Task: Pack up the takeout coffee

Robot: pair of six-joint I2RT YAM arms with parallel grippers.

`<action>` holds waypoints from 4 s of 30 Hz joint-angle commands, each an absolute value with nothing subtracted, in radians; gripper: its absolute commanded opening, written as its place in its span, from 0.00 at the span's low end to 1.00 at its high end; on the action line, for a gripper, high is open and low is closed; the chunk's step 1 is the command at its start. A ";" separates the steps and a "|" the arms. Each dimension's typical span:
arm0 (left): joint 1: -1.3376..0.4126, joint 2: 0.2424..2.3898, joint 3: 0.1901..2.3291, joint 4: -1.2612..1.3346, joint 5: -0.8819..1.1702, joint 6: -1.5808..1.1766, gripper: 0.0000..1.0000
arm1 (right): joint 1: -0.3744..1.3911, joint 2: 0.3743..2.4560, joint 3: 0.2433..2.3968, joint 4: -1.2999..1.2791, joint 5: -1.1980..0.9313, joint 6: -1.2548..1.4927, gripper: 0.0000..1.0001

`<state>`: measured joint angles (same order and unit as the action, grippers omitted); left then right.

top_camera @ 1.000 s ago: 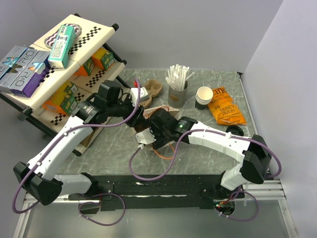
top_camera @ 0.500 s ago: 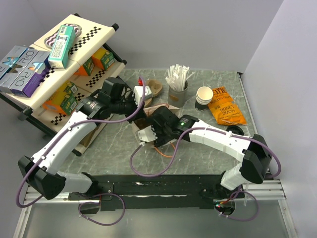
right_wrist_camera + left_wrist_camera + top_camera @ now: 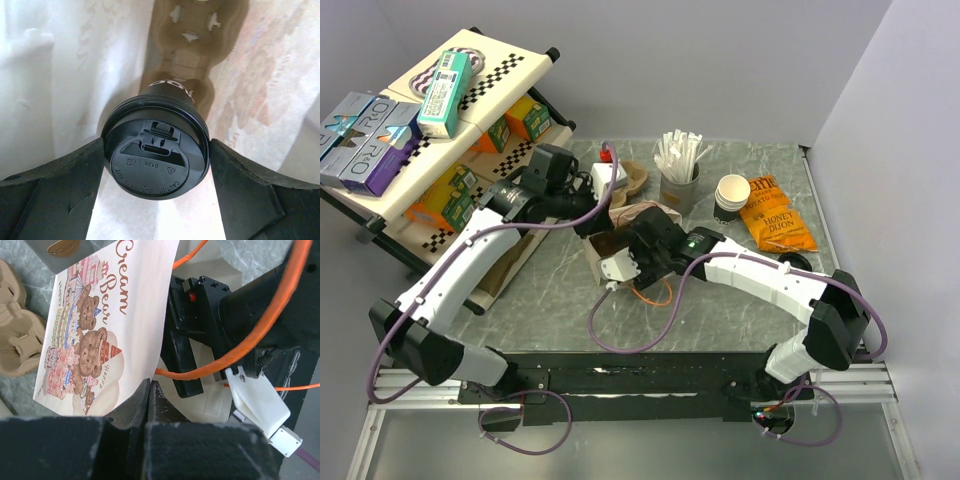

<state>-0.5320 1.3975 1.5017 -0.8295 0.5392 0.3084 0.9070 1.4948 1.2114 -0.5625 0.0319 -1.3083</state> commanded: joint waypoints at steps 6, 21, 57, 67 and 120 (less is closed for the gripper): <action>-0.459 1.469 1.601 -0.899 0.710 0.235 0.01 | 0.885 1.517 1.278 -0.511 -0.023 -1.411 0.00; -0.437 1.477 1.646 -0.943 0.796 0.231 0.01 | 0.902 1.509 1.378 -0.681 -0.080 -1.414 0.00; -0.382 1.581 1.775 -1.074 0.831 0.365 0.01 | 0.838 1.654 1.402 -0.618 -0.100 -1.555 0.00; -0.382 1.574 1.756 -1.114 0.825 0.429 0.01 | 0.793 1.684 1.496 -0.678 -0.118 -1.448 0.00; -0.382 1.624 1.876 -1.222 0.799 0.483 0.01 | 0.722 1.694 1.430 -0.581 -0.144 -1.448 0.00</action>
<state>-0.3790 1.6070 1.8240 -1.1694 0.7536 0.4702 0.7162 1.6913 1.4075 -0.5858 -0.1696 -1.4036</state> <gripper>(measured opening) 0.021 0.859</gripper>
